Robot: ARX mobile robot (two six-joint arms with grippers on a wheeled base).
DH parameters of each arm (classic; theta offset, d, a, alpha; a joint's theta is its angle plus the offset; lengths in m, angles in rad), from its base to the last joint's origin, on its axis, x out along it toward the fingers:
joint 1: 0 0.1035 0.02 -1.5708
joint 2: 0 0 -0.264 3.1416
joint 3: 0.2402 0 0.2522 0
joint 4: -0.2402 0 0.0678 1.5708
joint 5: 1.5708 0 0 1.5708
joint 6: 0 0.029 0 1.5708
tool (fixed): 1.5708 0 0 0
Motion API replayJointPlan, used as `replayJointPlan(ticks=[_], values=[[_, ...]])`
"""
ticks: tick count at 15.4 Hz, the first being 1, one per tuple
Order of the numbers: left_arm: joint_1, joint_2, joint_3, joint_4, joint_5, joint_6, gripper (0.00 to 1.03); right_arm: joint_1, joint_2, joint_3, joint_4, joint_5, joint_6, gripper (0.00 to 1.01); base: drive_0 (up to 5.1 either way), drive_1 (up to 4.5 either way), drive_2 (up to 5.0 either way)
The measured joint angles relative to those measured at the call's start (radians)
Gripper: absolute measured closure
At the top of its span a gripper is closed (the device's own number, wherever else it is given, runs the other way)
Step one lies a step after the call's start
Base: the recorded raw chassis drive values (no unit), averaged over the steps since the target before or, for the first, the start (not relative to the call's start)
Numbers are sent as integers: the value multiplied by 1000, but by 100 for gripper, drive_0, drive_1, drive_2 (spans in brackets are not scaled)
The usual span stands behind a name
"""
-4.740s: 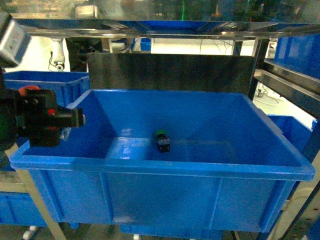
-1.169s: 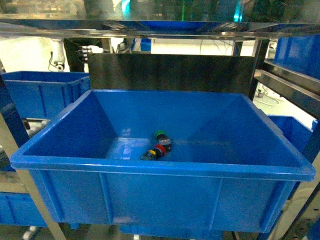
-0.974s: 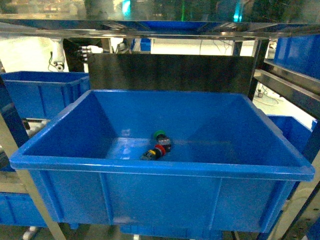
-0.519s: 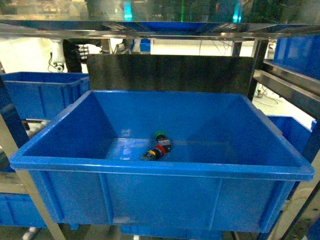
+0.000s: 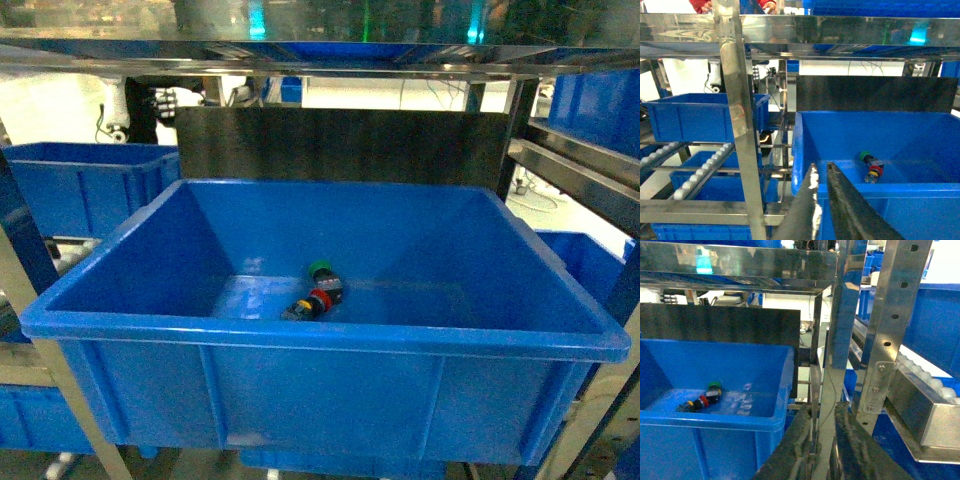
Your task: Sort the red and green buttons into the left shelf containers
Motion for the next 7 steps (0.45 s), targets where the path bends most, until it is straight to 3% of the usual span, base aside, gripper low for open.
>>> replayJointPlan(ticks=[5, 6, 7], values=[[0, 0, 0, 0, 0, 0, 55, 0, 0, 0, 0, 0, 0, 45, 0, 0, 0], [0, 0, 0, 0, 0, 0, 42, 0, 0, 0, 0, 0, 0, 32, 0, 0, 0], [0, 0, 0, 0, 0, 0, 17, 0, 0, 0, 0, 0, 0, 6, 0, 0, 0]])
